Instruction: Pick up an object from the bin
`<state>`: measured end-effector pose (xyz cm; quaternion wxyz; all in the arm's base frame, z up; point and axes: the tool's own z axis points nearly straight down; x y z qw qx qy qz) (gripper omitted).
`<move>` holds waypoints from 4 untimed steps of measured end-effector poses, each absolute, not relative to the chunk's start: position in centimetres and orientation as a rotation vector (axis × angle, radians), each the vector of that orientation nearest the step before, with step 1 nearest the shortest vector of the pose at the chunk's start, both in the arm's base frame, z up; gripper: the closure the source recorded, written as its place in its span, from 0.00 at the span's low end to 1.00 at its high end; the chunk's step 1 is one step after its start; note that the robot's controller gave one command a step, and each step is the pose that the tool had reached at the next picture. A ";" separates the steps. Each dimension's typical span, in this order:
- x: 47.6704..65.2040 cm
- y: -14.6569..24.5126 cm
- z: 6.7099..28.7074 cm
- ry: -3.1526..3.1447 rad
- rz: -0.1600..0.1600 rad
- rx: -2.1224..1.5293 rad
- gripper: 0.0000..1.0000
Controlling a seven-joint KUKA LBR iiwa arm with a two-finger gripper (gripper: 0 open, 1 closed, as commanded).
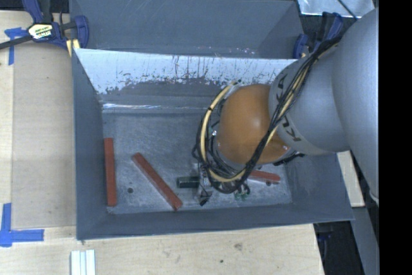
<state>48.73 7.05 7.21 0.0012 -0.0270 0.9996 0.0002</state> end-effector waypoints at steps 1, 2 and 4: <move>50.3 10.9 21.0 3.129 0.006 0.098 1.00; 50.1 10.8 20.5 3.137 0.000 0.099 0.00; 48.8 8.2 7.1 3.129 0.002 0.281 0.00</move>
Offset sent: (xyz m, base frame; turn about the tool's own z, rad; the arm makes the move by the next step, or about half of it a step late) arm 0.0129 0.0374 0.1326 0.1190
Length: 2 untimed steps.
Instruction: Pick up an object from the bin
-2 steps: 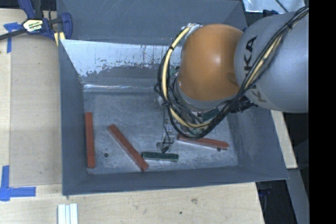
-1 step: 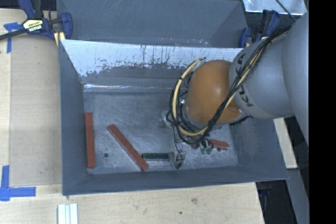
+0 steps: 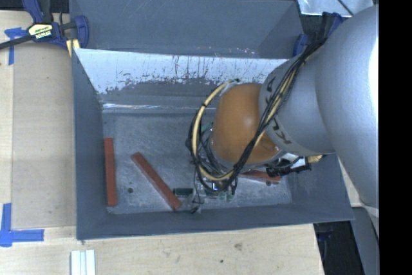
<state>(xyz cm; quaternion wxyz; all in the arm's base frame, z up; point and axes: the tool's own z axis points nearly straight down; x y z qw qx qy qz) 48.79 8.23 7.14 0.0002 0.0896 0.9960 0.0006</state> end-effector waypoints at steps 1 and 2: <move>50.8 9.9 10.7 3.079 0.000 -0.589 0.00; 49.5 12.0 6.9 3.122 0.000 -0.360 0.00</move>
Offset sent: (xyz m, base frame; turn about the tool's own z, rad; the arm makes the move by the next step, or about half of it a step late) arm 0.0185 0.0169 0.0343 -0.5571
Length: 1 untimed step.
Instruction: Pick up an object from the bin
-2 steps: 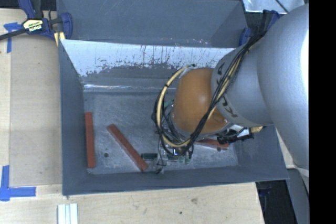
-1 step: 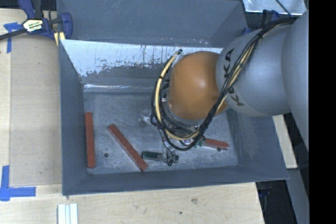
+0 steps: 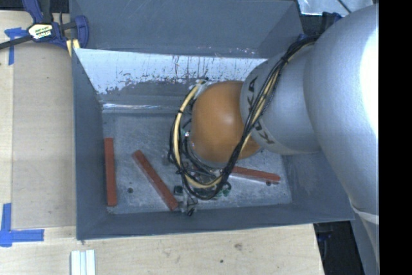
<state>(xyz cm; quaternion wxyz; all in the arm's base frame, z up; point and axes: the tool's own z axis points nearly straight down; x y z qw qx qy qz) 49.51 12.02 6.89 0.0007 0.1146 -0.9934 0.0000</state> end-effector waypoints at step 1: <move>52.2 3.2 7.8 -3.136 0.007 0.250 0.00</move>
Offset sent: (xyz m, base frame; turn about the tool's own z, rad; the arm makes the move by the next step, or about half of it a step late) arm 0.0253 -0.0813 0.0091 0.0613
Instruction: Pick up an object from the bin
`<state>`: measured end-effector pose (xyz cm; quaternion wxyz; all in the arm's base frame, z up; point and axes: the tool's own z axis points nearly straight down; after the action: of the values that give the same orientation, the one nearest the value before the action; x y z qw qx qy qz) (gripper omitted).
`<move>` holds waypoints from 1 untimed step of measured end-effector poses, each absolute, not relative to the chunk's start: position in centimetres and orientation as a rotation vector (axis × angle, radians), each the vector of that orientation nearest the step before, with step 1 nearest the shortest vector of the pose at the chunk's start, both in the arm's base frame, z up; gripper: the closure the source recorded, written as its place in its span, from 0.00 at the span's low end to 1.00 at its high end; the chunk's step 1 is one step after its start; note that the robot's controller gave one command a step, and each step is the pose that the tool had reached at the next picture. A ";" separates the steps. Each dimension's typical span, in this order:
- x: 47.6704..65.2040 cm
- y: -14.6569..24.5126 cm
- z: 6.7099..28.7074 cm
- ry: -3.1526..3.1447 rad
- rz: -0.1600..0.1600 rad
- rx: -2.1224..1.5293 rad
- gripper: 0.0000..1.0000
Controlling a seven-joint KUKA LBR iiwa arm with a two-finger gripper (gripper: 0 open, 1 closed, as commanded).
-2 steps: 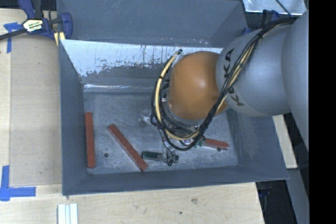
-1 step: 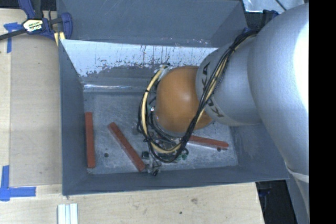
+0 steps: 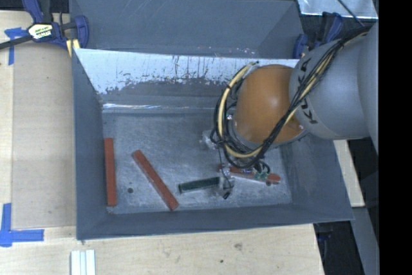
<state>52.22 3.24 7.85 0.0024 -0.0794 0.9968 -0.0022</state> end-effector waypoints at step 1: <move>52.1 3.8 7.8 3.127 0.000 -0.261 1.00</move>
Offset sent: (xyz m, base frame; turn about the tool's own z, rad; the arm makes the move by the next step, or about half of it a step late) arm 0.0000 0.0000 0.0000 0.0000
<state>52.12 3.82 7.83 0.0018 -0.0831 0.9965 0.0000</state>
